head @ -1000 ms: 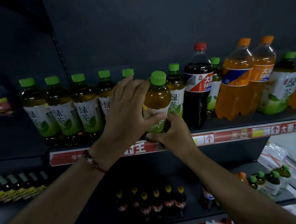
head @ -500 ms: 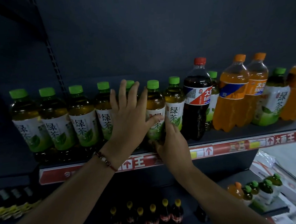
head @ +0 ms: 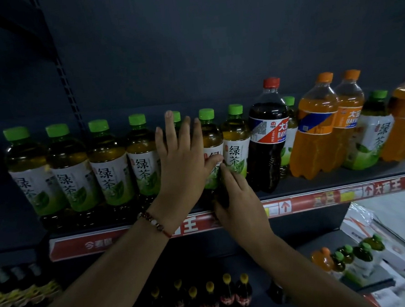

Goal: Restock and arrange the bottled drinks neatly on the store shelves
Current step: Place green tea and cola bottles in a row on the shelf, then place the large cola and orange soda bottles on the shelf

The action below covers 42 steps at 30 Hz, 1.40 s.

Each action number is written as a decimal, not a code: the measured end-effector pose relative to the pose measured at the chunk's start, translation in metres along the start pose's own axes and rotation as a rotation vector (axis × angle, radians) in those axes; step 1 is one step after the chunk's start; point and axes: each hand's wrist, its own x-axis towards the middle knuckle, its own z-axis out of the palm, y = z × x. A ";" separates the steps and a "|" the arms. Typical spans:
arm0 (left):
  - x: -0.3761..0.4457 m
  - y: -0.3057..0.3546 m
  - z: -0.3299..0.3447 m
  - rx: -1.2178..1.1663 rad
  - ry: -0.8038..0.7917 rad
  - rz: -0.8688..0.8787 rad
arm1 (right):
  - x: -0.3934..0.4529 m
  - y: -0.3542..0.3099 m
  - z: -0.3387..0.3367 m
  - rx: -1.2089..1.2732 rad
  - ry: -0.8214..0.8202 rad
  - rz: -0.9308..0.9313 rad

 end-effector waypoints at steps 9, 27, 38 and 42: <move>-0.001 0.007 -0.018 -0.155 0.122 0.145 | 0.026 -0.010 -0.100 -0.264 0.019 -0.161; -0.010 0.050 0.009 -0.050 -0.078 0.261 | 0.152 0.020 -0.168 -0.308 -0.052 0.015; -0.017 0.049 0.015 -0.099 -0.082 0.240 | 0.135 0.029 -0.165 -0.136 0.101 0.007; -0.023 0.052 0.017 -0.111 -0.089 0.226 | 0.127 0.024 -0.173 -0.127 0.106 -0.015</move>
